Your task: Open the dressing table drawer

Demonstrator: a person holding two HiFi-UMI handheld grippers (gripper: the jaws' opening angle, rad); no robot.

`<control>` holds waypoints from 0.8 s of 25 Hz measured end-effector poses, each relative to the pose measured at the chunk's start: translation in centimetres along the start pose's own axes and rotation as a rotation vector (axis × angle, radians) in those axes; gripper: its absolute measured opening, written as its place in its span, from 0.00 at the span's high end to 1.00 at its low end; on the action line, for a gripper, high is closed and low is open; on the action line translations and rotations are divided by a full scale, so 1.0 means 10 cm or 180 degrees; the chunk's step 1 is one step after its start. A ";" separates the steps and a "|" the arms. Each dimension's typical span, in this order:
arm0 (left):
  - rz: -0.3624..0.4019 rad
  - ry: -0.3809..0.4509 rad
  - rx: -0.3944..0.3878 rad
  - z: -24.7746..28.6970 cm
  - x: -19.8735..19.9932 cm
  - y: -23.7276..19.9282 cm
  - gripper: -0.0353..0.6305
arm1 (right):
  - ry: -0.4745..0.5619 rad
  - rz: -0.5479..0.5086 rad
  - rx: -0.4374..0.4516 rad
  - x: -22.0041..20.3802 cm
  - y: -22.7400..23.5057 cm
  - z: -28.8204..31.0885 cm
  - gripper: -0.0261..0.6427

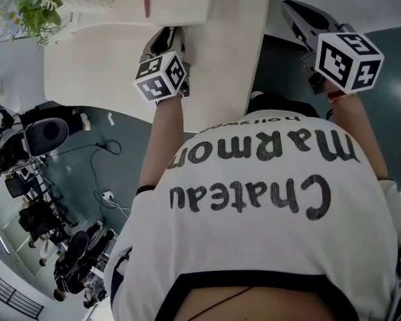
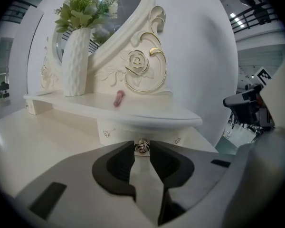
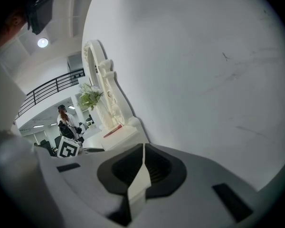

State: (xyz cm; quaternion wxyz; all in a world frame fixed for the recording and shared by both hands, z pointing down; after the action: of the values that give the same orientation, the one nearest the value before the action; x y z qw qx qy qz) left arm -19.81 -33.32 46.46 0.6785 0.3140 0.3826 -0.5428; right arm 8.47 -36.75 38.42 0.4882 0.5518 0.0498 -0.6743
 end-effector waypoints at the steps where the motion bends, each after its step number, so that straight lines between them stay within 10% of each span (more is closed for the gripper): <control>1: 0.0009 -0.0024 0.0012 -0.01 0.00 0.01 0.77 | 0.0004 0.0000 0.0002 0.00 0.00 -0.02 0.91; 20: 0.0050 -0.0047 -0.0082 0.01 -0.05 -0.03 0.79 | 0.0083 -0.0011 -0.0005 0.08 -0.08 -0.06 0.91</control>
State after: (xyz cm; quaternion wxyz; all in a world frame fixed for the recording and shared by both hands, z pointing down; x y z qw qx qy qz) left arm -20.11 -33.21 46.93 0.6896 0.3042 0.3820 -0.5348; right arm 8.34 -36.45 37.19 0.4868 0.5600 0.0576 -0.6679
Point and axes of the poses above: the fingertips, and each gripper's own axes: z forward along the fingers, y to its right, x out of its top, the point moved 4 cm from there along -z, backward along the fingers, and after that the axes turned 7 degrees about z, right-handed, at the moved point
